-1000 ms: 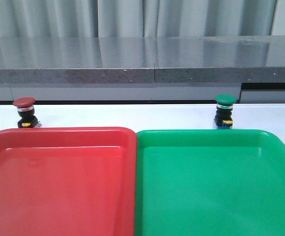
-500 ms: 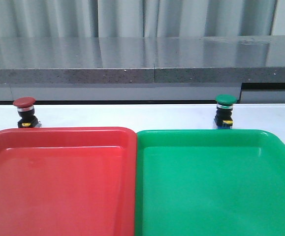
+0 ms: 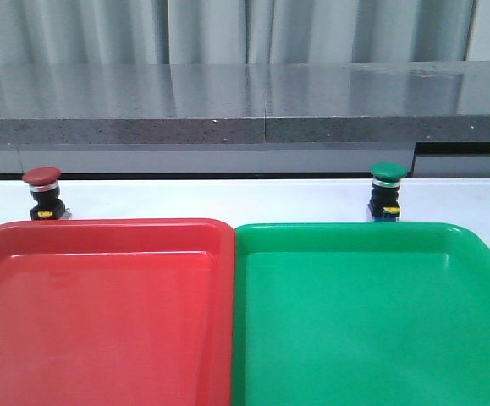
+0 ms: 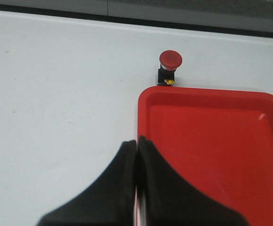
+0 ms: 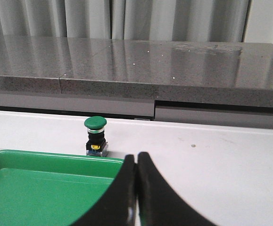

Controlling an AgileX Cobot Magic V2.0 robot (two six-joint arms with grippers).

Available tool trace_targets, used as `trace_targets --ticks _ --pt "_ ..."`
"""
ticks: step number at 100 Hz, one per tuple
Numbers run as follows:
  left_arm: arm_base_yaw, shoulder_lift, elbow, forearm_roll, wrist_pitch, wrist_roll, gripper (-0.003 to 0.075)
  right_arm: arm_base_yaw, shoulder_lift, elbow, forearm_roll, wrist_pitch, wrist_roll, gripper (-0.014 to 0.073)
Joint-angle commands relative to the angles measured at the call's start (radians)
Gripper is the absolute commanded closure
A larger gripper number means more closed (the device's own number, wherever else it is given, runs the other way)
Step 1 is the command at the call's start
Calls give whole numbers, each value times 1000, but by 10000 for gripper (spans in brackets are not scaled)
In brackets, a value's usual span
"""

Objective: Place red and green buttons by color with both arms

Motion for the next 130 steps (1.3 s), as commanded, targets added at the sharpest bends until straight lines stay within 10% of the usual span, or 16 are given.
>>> trace_targets --ticks 1,39,130 --pt "-6 7 -35 -11 -52 -5 703 -6 -17 -14 -1 -71 -3 660" --pt "-6 7 -35 -4 -62 -3 110 -6 -17 -14 -1 -71 -3 660" --pt "-154 785 -474 -21 -178 -2 101 -6 -17 -14 -1 -71 -3 660"
